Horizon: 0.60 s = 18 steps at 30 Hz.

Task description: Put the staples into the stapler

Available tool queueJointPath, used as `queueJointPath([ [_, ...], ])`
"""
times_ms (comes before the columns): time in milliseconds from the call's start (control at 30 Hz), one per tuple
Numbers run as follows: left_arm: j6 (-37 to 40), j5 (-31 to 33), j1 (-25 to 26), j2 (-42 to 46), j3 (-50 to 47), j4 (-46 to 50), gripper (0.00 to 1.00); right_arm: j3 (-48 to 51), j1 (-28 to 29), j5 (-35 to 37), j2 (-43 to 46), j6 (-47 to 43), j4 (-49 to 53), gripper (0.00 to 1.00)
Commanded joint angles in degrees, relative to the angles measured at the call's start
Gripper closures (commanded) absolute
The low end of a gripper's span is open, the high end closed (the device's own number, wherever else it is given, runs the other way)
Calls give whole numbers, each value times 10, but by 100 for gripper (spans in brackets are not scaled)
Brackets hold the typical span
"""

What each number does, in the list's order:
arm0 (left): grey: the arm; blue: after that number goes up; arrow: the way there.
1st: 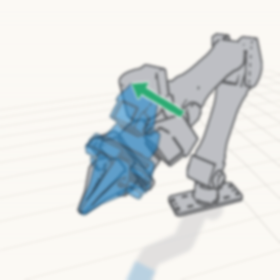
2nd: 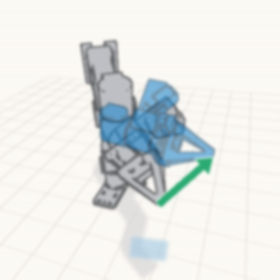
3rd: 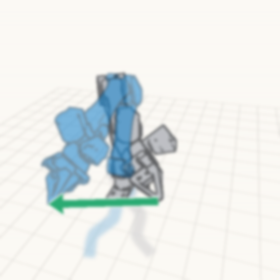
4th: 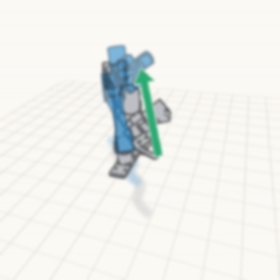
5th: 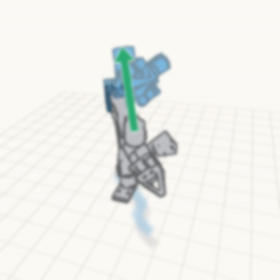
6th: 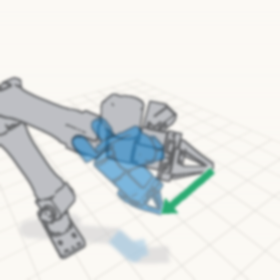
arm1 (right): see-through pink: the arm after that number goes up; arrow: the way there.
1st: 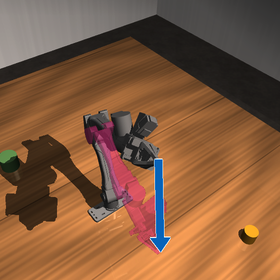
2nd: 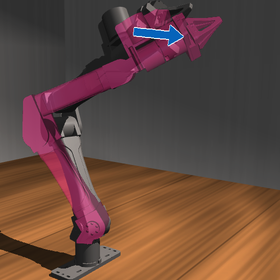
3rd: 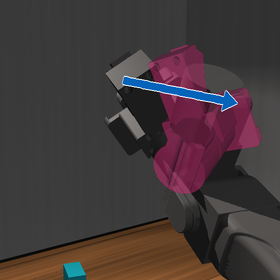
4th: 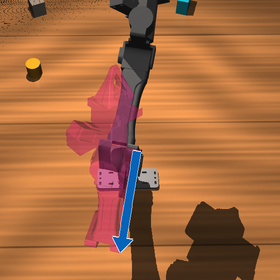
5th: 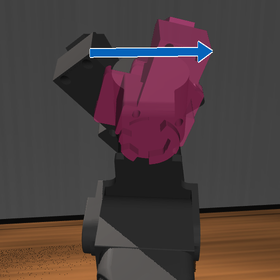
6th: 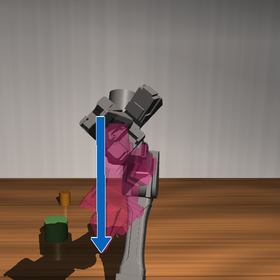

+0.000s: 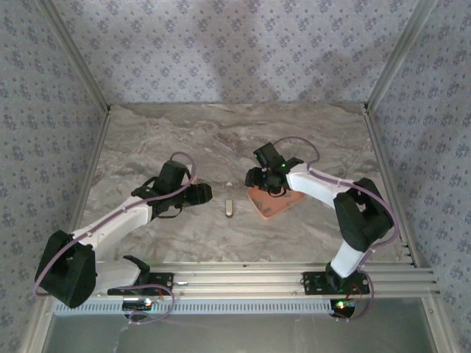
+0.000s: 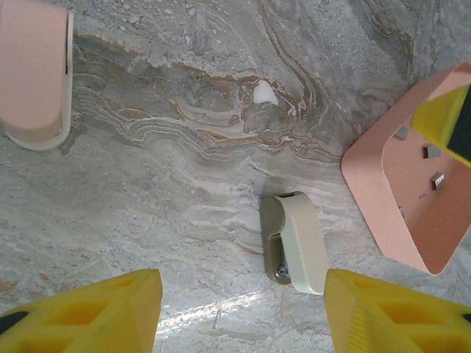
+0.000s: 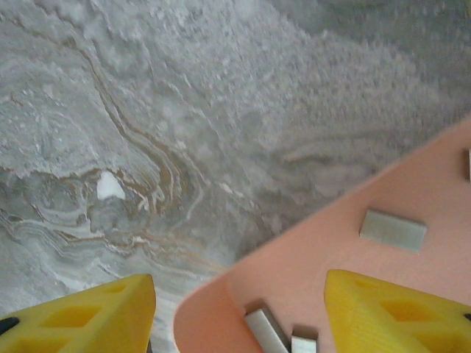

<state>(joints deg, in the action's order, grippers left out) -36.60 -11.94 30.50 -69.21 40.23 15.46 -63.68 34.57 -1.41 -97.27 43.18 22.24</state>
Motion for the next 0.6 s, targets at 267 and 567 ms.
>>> queueJointPath([
  [267,15,20,-7,15,-6,11,40,-73,-12,16,-74,-59,61,48],
  [567,20,39,-12,22,-13,11,40,-77,-2,16,-72,-88,59,69],
])
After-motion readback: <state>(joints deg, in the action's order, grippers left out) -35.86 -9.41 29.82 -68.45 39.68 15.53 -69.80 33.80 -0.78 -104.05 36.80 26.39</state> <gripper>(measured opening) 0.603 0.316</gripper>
